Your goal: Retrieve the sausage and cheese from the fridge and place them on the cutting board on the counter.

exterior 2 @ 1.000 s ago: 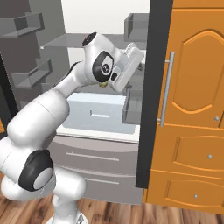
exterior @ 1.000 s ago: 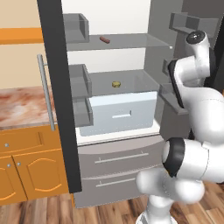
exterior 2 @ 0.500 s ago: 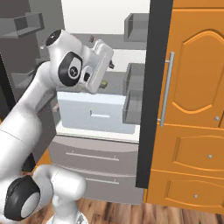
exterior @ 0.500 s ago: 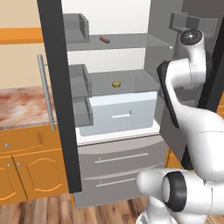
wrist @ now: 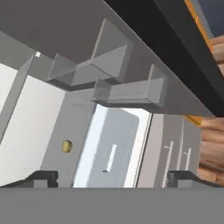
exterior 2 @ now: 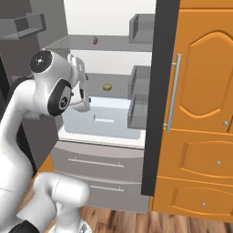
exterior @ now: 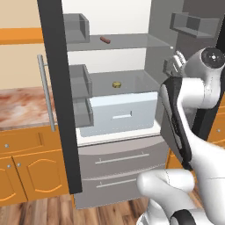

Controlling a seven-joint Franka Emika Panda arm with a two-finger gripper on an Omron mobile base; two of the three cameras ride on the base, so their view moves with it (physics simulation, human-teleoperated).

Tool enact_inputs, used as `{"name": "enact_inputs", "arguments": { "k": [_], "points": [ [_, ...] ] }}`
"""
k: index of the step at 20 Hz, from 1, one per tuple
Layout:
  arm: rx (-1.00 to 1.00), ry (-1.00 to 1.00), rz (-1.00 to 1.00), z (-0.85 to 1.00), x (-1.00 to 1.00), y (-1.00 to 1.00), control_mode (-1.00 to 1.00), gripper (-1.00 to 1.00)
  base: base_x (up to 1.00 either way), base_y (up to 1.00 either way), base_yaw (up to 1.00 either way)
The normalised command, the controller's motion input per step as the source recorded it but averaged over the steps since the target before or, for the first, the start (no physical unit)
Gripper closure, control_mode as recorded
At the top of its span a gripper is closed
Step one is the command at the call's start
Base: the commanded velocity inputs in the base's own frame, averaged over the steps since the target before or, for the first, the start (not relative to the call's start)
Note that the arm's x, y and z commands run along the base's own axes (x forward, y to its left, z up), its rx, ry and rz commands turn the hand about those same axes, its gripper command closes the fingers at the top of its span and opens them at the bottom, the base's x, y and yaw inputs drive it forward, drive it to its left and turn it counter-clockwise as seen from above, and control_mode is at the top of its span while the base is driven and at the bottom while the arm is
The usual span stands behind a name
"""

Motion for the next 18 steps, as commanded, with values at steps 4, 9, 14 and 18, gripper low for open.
{"name": "enact_inputs", "arguments": {
  "k": [4,9,14,18],
  "points": [
    [-0.25,0.04,0.75,-0.32,-0.30,0.62,-1.00,-1.00,0.00,0.00,0.00],
    [-0.31,0.06,0.65,-0.15,-0.04,0.76,-1.00,-1.00,0.00,0.00,0.00],
    [-0.39,0.08,0.30,-0.13,-0.05,0.52,-1.00,-1.00,0.00,0.00,0.00],
    [-0.40,0.09,0.07,-0.08,-0.03,-0.03,-1.00,-1.00,0.00,0.00,0.00]
  ]
}}
